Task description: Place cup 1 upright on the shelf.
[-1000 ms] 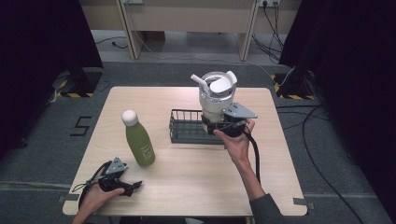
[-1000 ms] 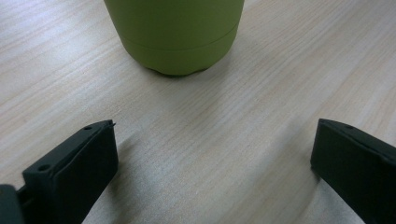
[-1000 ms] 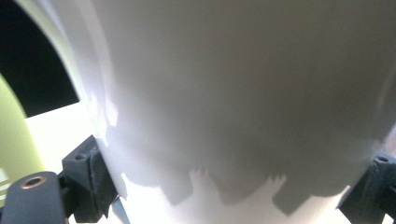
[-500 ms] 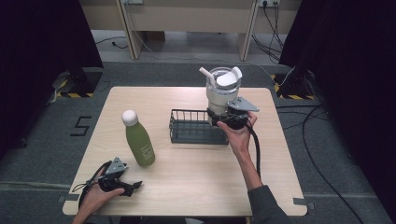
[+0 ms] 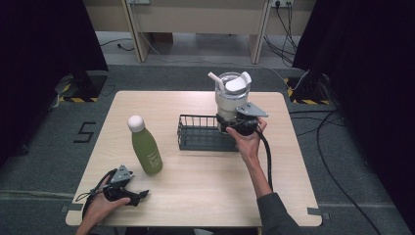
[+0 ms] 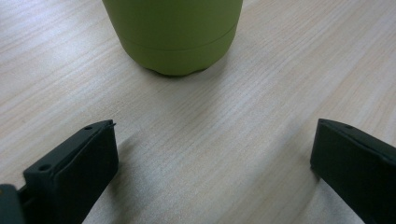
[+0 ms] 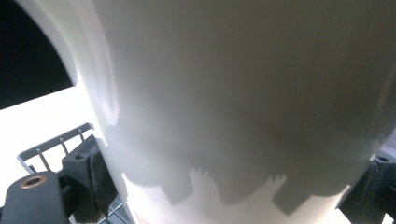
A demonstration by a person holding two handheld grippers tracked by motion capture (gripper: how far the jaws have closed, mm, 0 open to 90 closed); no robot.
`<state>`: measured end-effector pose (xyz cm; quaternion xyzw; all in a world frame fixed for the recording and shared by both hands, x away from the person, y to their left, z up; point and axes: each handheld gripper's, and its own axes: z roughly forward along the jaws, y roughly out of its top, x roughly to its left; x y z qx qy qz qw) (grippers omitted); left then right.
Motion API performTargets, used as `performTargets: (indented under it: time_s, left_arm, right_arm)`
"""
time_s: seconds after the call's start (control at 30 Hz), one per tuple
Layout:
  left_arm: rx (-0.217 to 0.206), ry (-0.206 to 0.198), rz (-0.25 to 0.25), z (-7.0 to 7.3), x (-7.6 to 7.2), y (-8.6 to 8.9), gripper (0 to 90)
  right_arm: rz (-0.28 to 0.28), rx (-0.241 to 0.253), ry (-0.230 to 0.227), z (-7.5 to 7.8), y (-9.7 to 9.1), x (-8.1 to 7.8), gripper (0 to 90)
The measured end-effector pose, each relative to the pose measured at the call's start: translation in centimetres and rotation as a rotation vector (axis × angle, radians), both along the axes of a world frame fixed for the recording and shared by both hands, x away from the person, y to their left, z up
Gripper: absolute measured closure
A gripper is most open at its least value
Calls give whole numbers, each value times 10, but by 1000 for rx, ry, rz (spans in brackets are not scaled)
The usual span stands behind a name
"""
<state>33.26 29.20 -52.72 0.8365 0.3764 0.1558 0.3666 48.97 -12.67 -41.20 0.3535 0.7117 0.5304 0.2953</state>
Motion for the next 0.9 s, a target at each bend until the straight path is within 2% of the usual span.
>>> performTargets:
  time_s: [0.47,0.7,0.9]
  left_arm:
    - [-5,1,-1,0,0,0,4]
    - [-1,0,-3,0,0,0,4]
    - [-1,0,-3,0,0,0,4]
  right_arm:
    - [-3,-24,14,-17,5,2,117]
    - [-15,-3,26,-26,5,3,116]
    - [-24,-36,25,-34,8,3,116]
